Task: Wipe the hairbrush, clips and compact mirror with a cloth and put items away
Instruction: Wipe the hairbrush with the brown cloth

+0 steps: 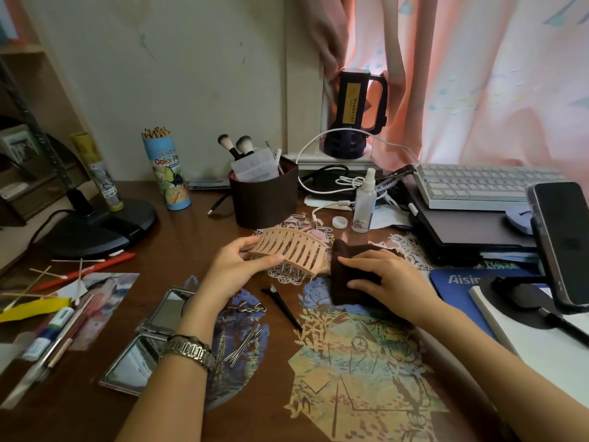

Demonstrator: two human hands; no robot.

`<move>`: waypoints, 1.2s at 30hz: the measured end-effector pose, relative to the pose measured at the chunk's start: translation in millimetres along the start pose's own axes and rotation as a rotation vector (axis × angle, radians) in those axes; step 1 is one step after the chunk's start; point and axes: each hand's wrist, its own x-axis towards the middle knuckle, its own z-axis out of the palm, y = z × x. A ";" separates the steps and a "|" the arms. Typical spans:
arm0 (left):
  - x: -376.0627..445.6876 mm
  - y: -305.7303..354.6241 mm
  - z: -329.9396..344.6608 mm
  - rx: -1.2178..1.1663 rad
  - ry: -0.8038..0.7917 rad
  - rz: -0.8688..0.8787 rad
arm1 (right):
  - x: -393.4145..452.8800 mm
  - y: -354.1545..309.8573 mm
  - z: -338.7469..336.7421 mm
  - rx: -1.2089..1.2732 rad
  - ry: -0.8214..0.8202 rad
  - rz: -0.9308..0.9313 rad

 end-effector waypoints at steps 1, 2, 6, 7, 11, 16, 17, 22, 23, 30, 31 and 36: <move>0.3 -0.4 0.2 -0.003 -0.001 0.000 | 0.9 -0.6 0.5 -0.004 -0.005 -0.002; 0.6 -0.7 0.3 -0.007 -0.002 0.002 | 2.0 -1.1 1.0 -0.005 -0.007 -0.003; 1.1 0.4 0.7 -0.014 -0.010 0.000 | 9.3 -7.5 4.4 -0.011 0.006 -0.015; 0.9 0.8 0.7 -0.017 -0.010 -0.002 | 11.6 -9.8 5.7 -0.015 0.010 -0.020; -0.1 1.0 0.1 -0.035 -0.007 0.004 | 17.6 -14.7 10.6 -0.030 0.038 -0.042; 0.3 2.4 2.7 -0.011 -0.003 0.006 | 15.9 -14.8 14.2 -0.040 0.083 -0.094; 0.2 2.8 3.3 -0.004 -0.003 0.006 | 15.2 -15.1 14.9 -0.029 0.096 -0.100; -0.9 3.7 4.1 0.028 -0.001 0.005 | 12.7 -13.8 13.9 0.027 0.094 -0.132; -1.2 4.0 4.0 0.031 -0.001 0.006 | 12.4 -13.0 13.3 0.034 0.087 -0.137; -2.0 4.1 3.7 0.009 -0.009 0.007 | 8.3 -11.4 11.6 0.043 0.098 -0.090; -2.0 4.0 3.7 0.004 -0.011 0.007 | 7.4 -10.7 10.6 0.039 0.094 -0.077; -1.0 2.3 3.6 -0.014 -0.027 0.005 | -0.6 -4.5 1.8 0.045 0.064 -0.046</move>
